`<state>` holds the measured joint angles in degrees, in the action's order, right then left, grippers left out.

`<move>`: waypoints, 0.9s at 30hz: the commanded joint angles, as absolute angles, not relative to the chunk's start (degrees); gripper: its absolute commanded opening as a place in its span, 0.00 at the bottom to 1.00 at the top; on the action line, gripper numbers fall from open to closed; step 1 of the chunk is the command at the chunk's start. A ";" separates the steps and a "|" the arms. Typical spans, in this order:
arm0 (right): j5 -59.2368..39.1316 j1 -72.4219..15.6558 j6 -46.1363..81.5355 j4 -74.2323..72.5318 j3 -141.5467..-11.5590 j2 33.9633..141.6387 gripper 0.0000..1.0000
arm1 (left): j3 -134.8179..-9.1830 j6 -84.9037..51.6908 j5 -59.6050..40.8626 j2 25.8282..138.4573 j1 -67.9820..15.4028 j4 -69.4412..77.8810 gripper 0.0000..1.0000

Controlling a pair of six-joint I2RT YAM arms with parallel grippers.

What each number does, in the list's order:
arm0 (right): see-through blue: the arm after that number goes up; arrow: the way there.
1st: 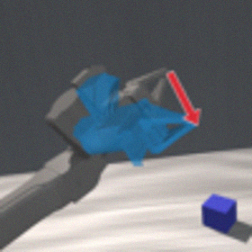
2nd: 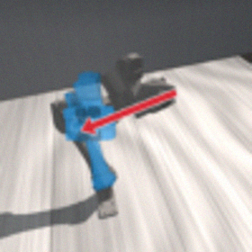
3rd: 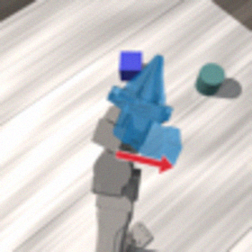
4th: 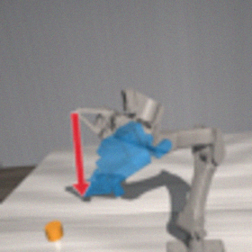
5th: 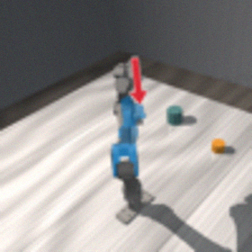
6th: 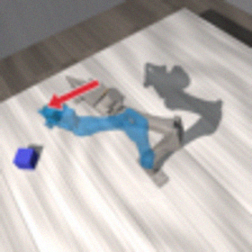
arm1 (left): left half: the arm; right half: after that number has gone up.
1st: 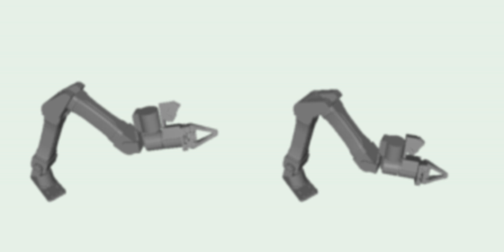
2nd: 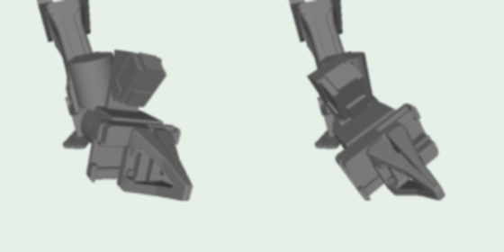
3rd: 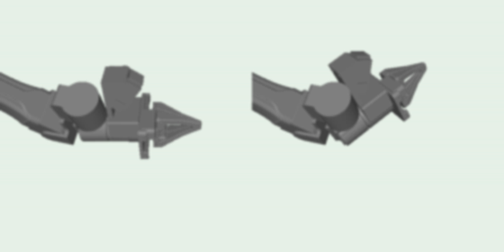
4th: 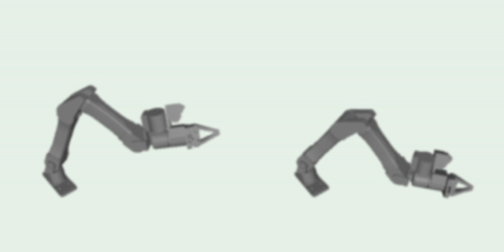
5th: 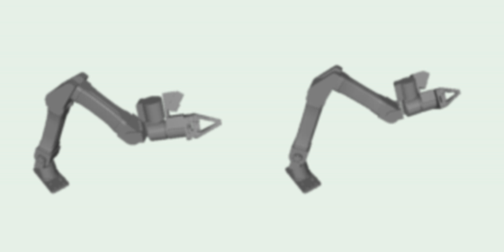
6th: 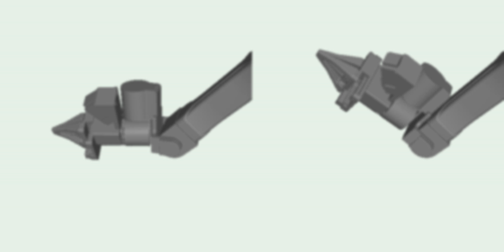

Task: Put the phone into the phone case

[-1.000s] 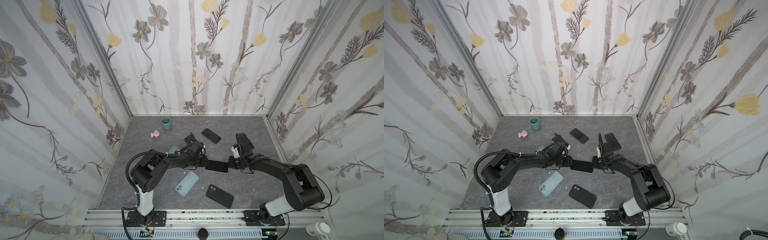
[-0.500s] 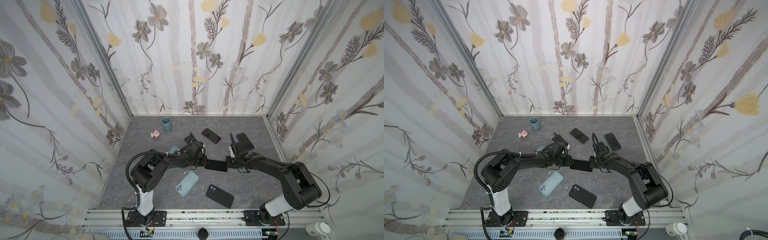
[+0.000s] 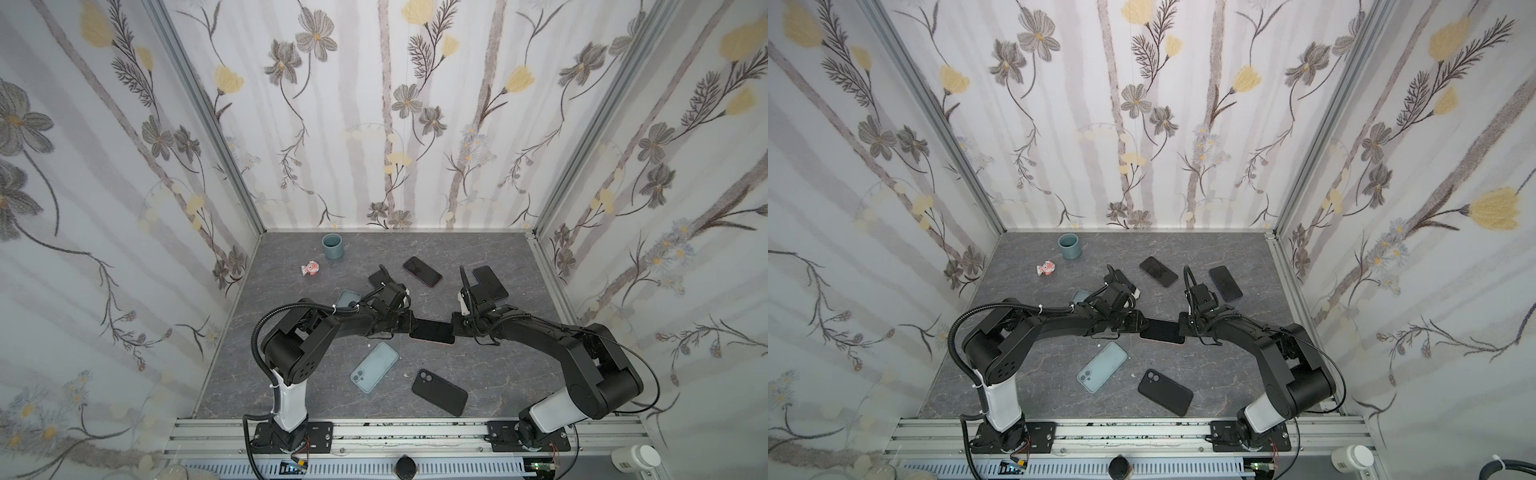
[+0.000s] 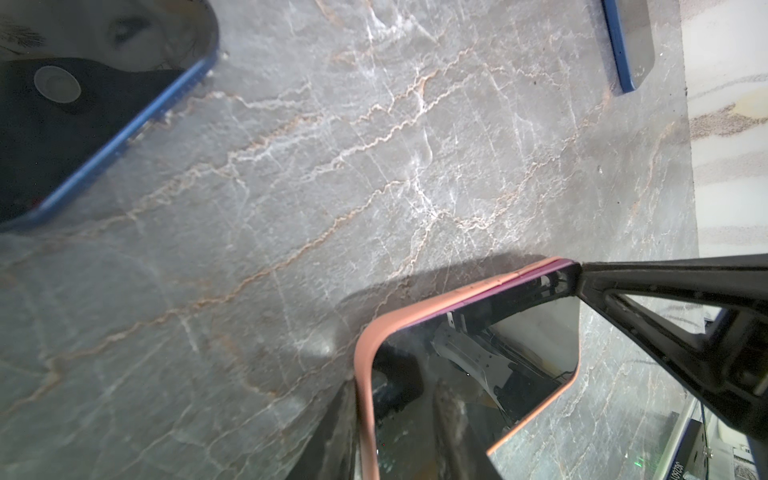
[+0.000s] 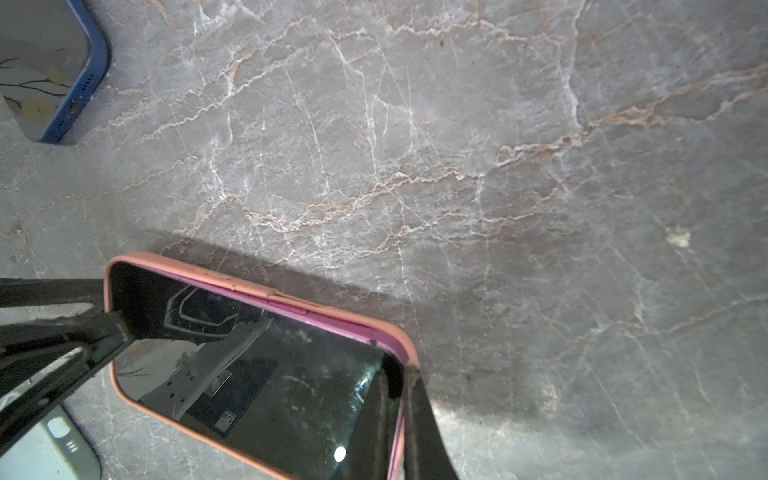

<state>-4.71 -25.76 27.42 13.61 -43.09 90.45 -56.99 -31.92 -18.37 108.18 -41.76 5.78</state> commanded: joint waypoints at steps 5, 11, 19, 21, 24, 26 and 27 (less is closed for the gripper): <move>-4.85 -25.44 27.56 29.43 -51.79 88.08 0.14 | -58.72 -31.69 -18.64 107.48 -41.69 5.19 0.33; -3.75 -23.70 25.04 34.25 -60.39 88.29 0.21 | -60.74 -31.19 -18.31 106.97 -41.48 3.60 0.34; -6.61 -22.45 22.14 34.29 -59.51 93.91 0.19 | -61.34 -30.44 -18.21 107.76 -41.49 1.28 0.36; -6.94 -22.35 21.54 34.23 -59.33 94.86 0.17 | -61.03 -30.49 -18.21 107.84 -41.48 1.06 0.36; -8.16 -22.15 20.75 33.93 -59.23 96.06 0.16 | -59.93 -30.48 -17.94 107.39 -41.49 1.21 0.36; -9.02 -21.93 20.18 33.86 -59.32 96.95 0.15 | -59.26 -30.48 -17.99 107.21 -41.49 1.40 0.36; -9.14 -21.95 20.07 33.84 -59.38 97.33 0.14 | -59.01 -30.44 -18.16 107.21 -41.48 1.41 0.36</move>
